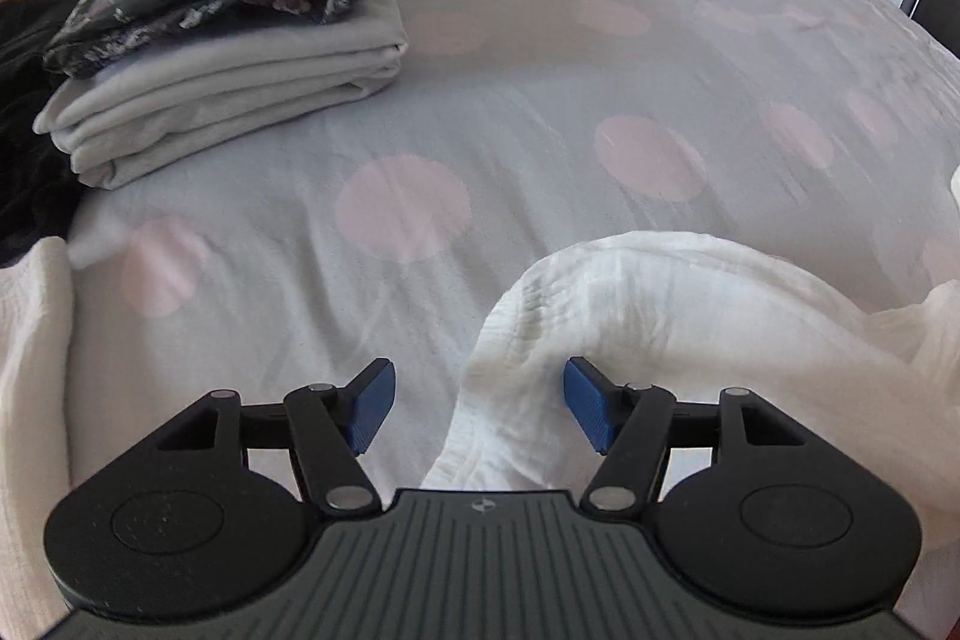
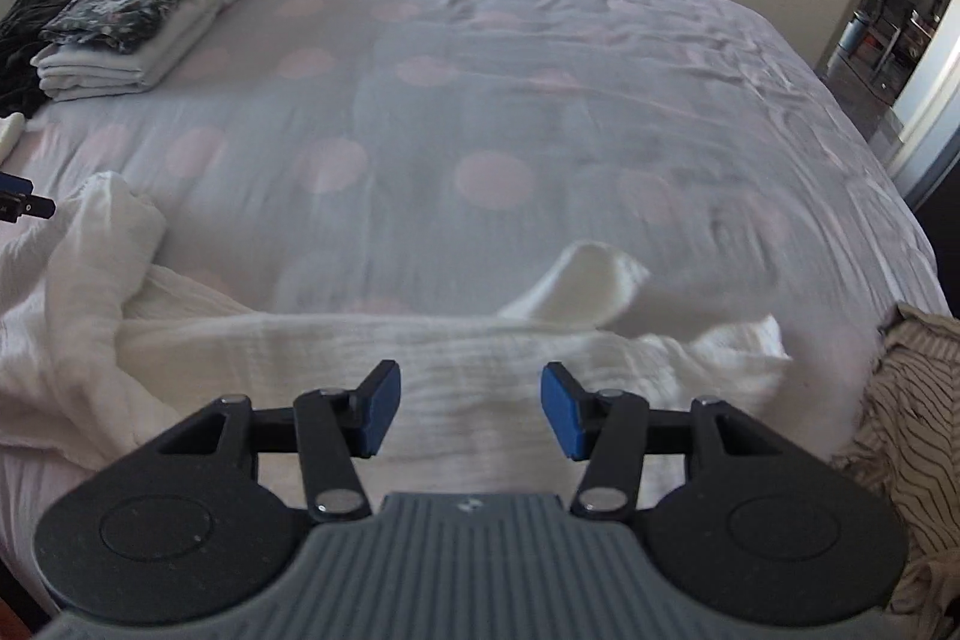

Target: Fold clothes

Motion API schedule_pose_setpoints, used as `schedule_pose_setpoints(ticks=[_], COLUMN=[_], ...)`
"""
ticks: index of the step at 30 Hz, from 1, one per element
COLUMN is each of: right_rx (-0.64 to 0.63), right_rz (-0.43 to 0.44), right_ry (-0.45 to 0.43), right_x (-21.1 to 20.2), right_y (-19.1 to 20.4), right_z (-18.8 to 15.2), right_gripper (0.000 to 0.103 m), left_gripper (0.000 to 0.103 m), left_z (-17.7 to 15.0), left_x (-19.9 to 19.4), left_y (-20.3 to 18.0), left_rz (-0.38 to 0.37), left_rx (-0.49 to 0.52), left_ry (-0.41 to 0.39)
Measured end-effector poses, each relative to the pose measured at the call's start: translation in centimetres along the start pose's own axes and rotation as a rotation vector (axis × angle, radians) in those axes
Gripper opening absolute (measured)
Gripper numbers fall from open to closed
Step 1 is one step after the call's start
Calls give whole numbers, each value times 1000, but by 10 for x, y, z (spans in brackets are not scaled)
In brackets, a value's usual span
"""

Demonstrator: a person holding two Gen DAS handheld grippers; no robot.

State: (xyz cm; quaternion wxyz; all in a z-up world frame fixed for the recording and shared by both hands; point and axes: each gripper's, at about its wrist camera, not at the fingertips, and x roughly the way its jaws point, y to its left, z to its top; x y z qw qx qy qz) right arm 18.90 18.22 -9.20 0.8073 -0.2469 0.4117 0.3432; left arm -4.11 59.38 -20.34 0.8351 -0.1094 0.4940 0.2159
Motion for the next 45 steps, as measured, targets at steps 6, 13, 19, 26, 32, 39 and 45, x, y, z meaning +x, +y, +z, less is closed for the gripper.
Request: schedule_pose_setpoints(ticks=[6,13,19,26,32,39,45], right_rx=[83,237,492,537,530,447,408], right_rz=[-99,-104,65,-15,-19,3,21], right_ry=[86,168,229,-25,-286,-235,-165], right_x=[15,36,58,-6,-86,-25,93], right_y=[-69,-125,-153,-157,-164,-151,-124], right_z=[-28,-63,-95,-79,-34,67,147], right_gripper=[56,56,17,8,8,8,9], left_gripper=[43,21,20,10,10,10,10], left_z=[1,6,9,-1,-13,-5,14], left_x=[23,2,-63,-146,-202,-206,-153], left_y=[-17,-28,-7,14,32,56,79], left_rz=[20,92,180,307,375,474,582], left_rx=[-14,-54,-120,-183,-247,-289,-307], left_ry=[18,-41,-149,-257,-346,-362,-314])
